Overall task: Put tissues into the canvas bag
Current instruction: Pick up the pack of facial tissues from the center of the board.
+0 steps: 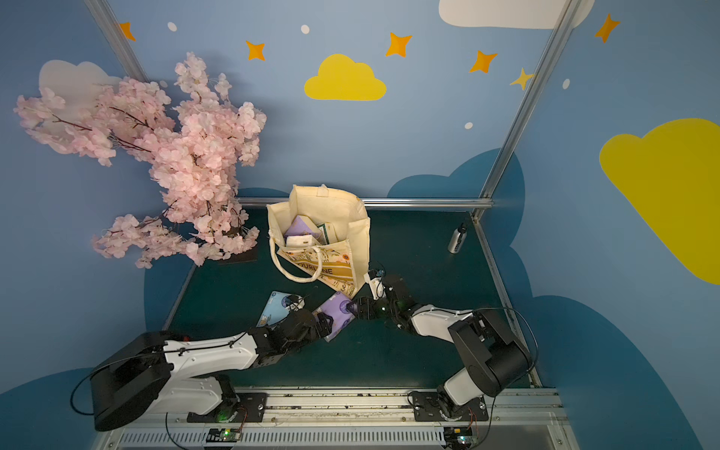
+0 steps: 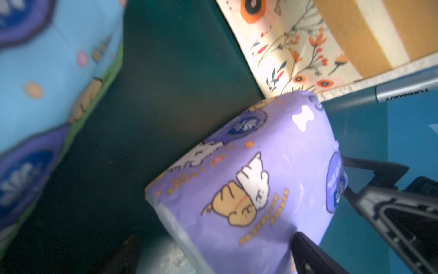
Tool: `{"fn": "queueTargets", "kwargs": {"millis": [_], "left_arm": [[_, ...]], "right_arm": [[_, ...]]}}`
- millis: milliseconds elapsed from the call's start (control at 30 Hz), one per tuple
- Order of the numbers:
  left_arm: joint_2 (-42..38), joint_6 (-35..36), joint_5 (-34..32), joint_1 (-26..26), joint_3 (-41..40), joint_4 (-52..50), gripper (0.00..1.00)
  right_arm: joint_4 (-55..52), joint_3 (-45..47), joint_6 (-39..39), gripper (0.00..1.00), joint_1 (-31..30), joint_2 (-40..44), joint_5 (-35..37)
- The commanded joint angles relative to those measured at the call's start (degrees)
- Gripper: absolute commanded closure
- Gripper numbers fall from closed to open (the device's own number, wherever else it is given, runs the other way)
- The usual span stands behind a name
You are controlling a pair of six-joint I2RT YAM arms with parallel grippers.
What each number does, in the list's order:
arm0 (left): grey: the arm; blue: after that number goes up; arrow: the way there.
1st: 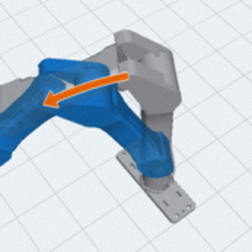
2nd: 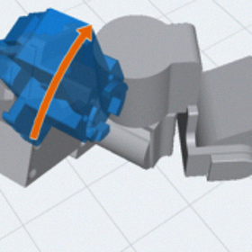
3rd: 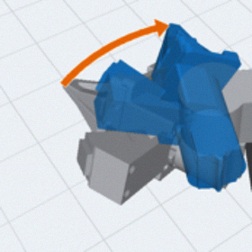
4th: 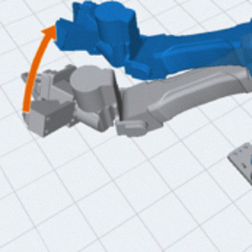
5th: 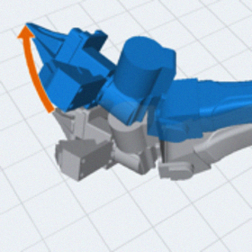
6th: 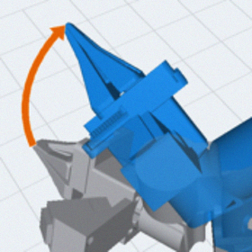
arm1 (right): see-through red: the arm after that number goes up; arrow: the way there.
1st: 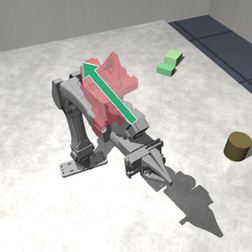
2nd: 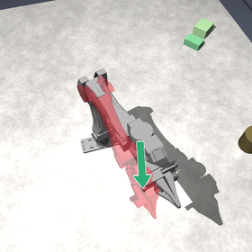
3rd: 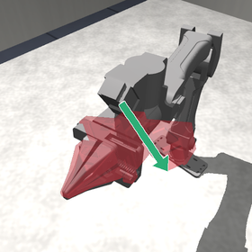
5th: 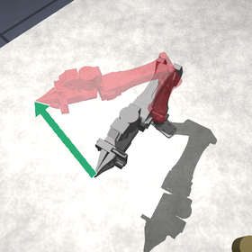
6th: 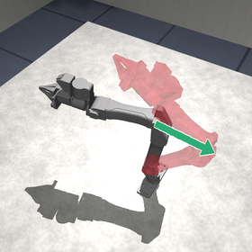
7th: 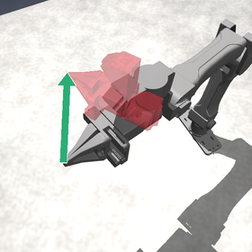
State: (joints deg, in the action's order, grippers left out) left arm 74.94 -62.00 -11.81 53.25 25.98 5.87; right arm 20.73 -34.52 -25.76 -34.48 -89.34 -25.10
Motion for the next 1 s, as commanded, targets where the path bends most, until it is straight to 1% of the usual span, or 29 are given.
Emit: {"fn": "queueTargets", "kwargs": {"millis": [0, 100, 233, 333, 400, 467, 567, 600, 633, 700, 733, 767, 867, 967], "left_arm": [[0.4, 1.9, 0.5, -0.8, 0.5, -0.6, 0.0], [0.6, 2.3, 1.0, -1.0, 0.7, 0.2, 0.0], [1.6, 3.1, 2.0, -1.1, 1.0, 2.0, 0.0], [3.9, 4.0, 3.2, -1.0, 1.8, 3.3, 0.01], [5.9, 4.8, 4.0, -1.1, 2.7, 4.4, 0.01], [7.5, 5.7, 4.5, -1.1, 3.3, 5.5, 0.01], [8.5, 5.9, 6.8, -2.2, 2.0, 11.1, 0.01], [8.5, 5.7, 7.0, -2.4, 1.4, 12.4, 0.01], [8.2, 5.8, 7.0, -2.6, 1.2, 13.0, 0.01], [7.9, 6.6, 7.3, -2.5, 1.8, 12.2, 0.01], [7.7, 7.2, 7.5, -2.4, 2.5, 11.2, 0.02], [7.5, 7.8, 7.8, -2.4, 3.1, 10.5, 0.02], [7.1, 8.8, 7.9, -2.2, 4.0, 9.7, 0.01], [6.4, 8.7, 7.7, -2.1, 3.7, 9.9, 0.01]], "right_arm": [[0.1, -3.6, 1.6, 0.13, 0.5, -4.5, -5.2], [0.4, -6.1, 1.3, 0.13, 0.5, -7.8, -7.5], [2.8, -5.0, -0.3, 0.15, 0.1, -9.5, -8.2], [3.9, -4.2, -1.6, 0.17, -1.1, -10.5, -8.2], [4.3, -4.3, -2.8, 0.23, -1.9, -10.9, -8.8], [5.7, -1.9, -4.9, 0.29, -2.2, -10.3, -9.5], [8.1, 1.9, -8.9, 0.34, -2.0, -6.7, -9.7], [8.0, 2.8, -9.9, 0.38, -1.8, -5.2, -9.4], [7.3, 3.7, -10.6, 0.44, -1.7, -3.4, -8.9], [3.9, 4.4, -10.6, 0.56, -1.8, -0.1, -7.6], [2.5, 4.5, -10.5, 0.6, -1.9, 1.0, -7.3], [1.5, 4.6, -10.3, 0.62, -1.8, 1.8, -7.4], [0.5, 5.1, -10.4, 0.62, -1.7, 3.3, -6.6], [0.5, 6.0, -10.8, 0.67, -1.3, 4.8, -6.3]]}}
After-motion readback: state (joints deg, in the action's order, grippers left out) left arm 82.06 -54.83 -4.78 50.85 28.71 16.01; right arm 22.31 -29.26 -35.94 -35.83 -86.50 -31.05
